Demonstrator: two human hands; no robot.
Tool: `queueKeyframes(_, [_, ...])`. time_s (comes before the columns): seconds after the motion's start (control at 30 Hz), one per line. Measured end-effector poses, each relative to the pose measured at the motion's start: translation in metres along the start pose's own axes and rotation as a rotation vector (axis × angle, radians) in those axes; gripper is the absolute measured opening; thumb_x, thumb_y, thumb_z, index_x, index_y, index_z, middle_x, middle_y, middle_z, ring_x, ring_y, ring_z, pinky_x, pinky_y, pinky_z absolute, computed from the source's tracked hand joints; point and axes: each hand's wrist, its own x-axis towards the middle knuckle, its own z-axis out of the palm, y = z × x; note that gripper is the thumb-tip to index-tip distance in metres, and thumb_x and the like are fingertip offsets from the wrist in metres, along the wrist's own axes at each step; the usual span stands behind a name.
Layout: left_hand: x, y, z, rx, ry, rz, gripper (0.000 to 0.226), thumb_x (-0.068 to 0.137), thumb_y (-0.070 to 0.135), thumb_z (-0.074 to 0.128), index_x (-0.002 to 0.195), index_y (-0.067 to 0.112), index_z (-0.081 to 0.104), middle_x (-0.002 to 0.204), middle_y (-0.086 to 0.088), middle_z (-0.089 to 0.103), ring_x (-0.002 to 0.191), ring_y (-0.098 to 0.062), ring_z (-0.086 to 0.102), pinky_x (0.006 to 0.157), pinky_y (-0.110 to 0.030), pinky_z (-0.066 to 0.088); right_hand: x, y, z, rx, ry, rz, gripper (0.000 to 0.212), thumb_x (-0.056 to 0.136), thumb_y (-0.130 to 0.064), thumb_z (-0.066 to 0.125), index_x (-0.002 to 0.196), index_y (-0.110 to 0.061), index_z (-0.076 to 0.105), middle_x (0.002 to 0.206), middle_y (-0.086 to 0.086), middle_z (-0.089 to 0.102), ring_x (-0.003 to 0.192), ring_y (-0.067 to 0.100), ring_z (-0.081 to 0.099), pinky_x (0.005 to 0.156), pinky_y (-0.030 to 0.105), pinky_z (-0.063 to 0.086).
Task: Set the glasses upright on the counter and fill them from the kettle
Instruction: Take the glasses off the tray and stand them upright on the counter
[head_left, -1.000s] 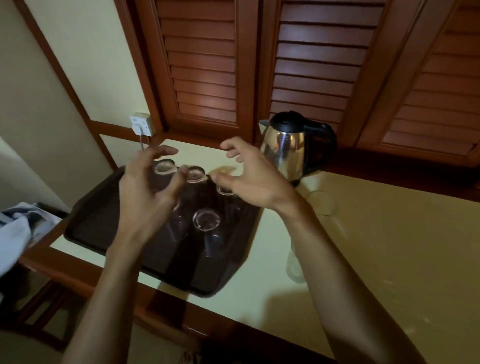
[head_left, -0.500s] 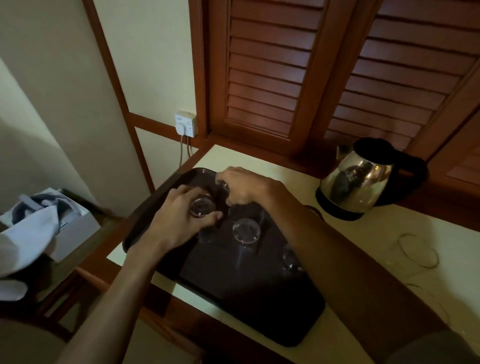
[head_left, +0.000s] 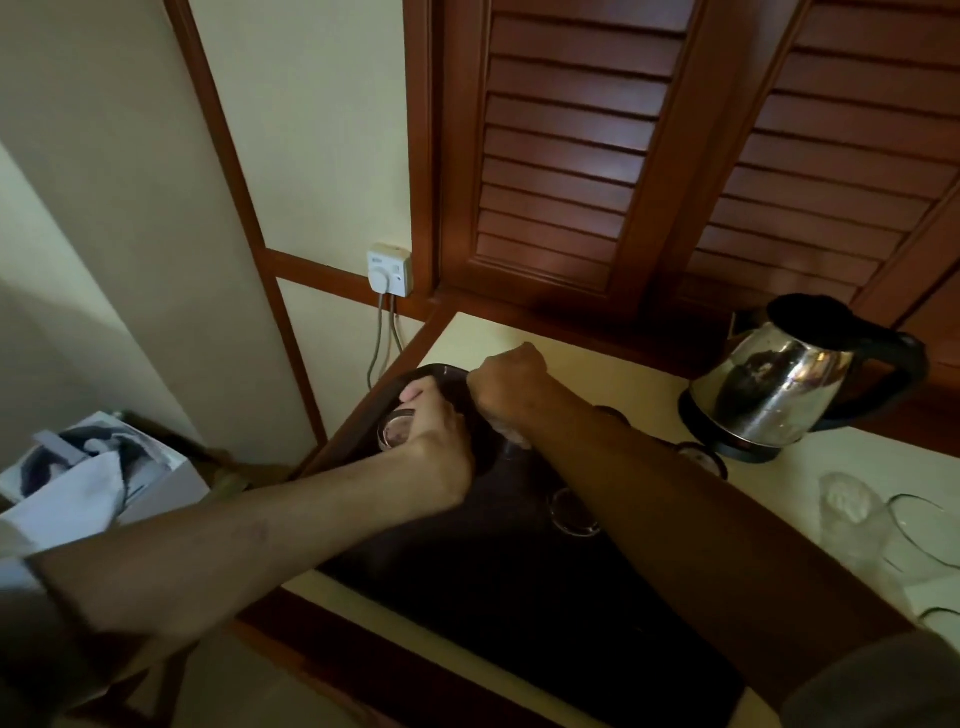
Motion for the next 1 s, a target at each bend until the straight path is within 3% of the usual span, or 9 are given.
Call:
queueKeyframes(0.13, [-0.01, -0.031, 0.004, -0.189, 0.054, 0.067, 0.06, 0.091, 0.045, 0.071, 0.143, 0.022, 0.055, 0.141, -0.001, 0.058, 0.135, -0.027, 0.052, 0.11, -0.04, 0.04, -0.019, 0.01, -0.006, 0.08, 0.133, 0.019, 0.051, 0.084, -0.036, 0.077, 0.129, -0.018, 0.061, 0.12, 0.003, 0.065, 0.117, 0.026, 0.062, 0.101, 0.04, 0.043])
queueKeyframes(0.27, [-0.016, -0.067, 0.026, -0.669, 0.096, 0.096, 0.06, 0.084, 0.052, 0.076, 0.132, 0.023, 0.055, 0.123, 0.0, 0.064, 0.113, -0.022, 0.061, 0.09, -0.033, 0.044, -0.052, 0.03, -0.028, 0.205, 0.22, 0.029, 0.059, 0.086, -0.036, 0.078, 0.135, -0.016, 0.052, 0.122, 0.005, 0.061, 0.116, 0.026, 0.059, 0.088, 0.038, 0.038])
queueKeyframes(0.37, [-0.007, -0.076, 0.045, -1.271, 0.21, 0.172, 0.062, 0.083, 0.028, 0.083, 0.131, 0.022, 0.046, 0.098, 0.002, 0.067, 0.079, -0.018, 0.067, 0.079, -0.034, 0.056, -0.07, 0.053, -0.032, 0.456, 0.24, 0.138, 0.057, 0.078, -0.041, 0.085, 0.117, -0.015, 0.052, 0.102, -0.001, 0.05, 0.1, 0.025, 0.057, 0.078, 0.034, 0.037])
queueKeyframes(0.5, [-0.003, -0.063, 0.053, -2.034, 0.313, 0.263, 0.056, 0.08, 0.0, 0.077, 0.126, 0.01, 0.047, 0.086, -0.018, 0.067, 0.065, -0.025, 0.066, 0.052, -0.029, 0.055, -0.085, 0.076, -0.011, 1.033, 0.264, 0.174, 0.051, 0.065, -0.039, 0.093, 0.091, -0.005, 0.067, 0.084, 0.007, 0.07, 0.08, 0.024, 0.07, 0.063, 0.033, 0.05])
queueKeyframes(0.6, [-0.004, -0.048, 0.046, -2.428, 0.336, 0.364, 0.053, 0.073, -0.006, 0.075, 0.123, -0.004, 0.059, 0.102, -0.027, 0.074, 0.095, -0.038, 0.074, 0.08, -0.043, 0.063, -0.093, 0.079, 0.012, 1.391, 0.278, 0.155, 0.03, 0.073, -0.018, 0.088, 0.092, -0.009, 0.067, 0.087, 0.009, 0.075, 0.078, 0.02, 0.074, 0.062, 0.031, 0.055])
queueKeyframes(0.67, [-0.009, -0.039, 0.037, -2.576, 0.341, 0.42, 0.054, 0.066, -0.007, 0.072, 0.119, -0.002, 0.062, 0.102, -0.02, 0.075, 0.098, -0.034, 0.074, 0.087, -0.04, 0.061, -0.095, 0.077, 0.026, 1.637, 0.294, 0.127, 0.024, 0.076, -0.009, 0.08, 0.094, -0.014, 0.066, 0.097, 0.012, 0.073, 0.087, 0.021, 0.072, 0.07, 0.034, 0.057])
queueKeyframes(0.8, [-0.022, -0.021, 0.01, -2.737, 0.373, 0.438, 0.047, 0.071, -0.005, 0.076, 0.112, 0.012, 0.062, 0.092, -0.009, 0.077, 0.084, -0.023, 0.075, 0.081, -0.04, 0.059, -0.104, 0.082, 0.047, 1.968, 0.35, 0.002, 0.047, 0.063, -0.01, 0.069, 0.109, -0.012, 0.066, 0.106, 0.015, 0.067, 0.109, 0.031, 0.065, 0.087, 0.043, 0.054])
queueKeyframes(0.93, [-0.04, -0.005, -0.02, -2.721, 0.455, 0.431, 0.044, 0.067, 0.008, 0.08, 0.108, 0.017, 0.064, 0.09, -0.007, 0.079, 0.079, -0.02, 0.076, 0.073, -0.034, 0.059, -0.123, 0.096, 0.057, 2.048, 0.443, -0.068, 0.052, 0.064, -0.003, 0.068, 0.115, -0.007, 0.059, 0.1, 0.012, 0.071, 0.106, 0.027, 0.068, 0.092, 0.046, 0.054])
queueKeyframes(1.0, [-0.049, 0.008, -0.038, -2.665, 0.505, 0.442, 0.033, 0.075, -0.002, 0.076, 0.099, 0.018, 0.066, 0.084, -0.004, 0.079, 0.078, -0.016, 0.076, 0.076, -0.034, 0.06, -0.133, 0.11, 0.064, 2.075, 0.49, -0.053, 0.056, 0.064, 0.0, 0.068, 0.118, -0.009, 0.057, 0.097, 0.013, 0.074, 0.102, 0.027, 0.069, 0.092, 0.047, 0.055])
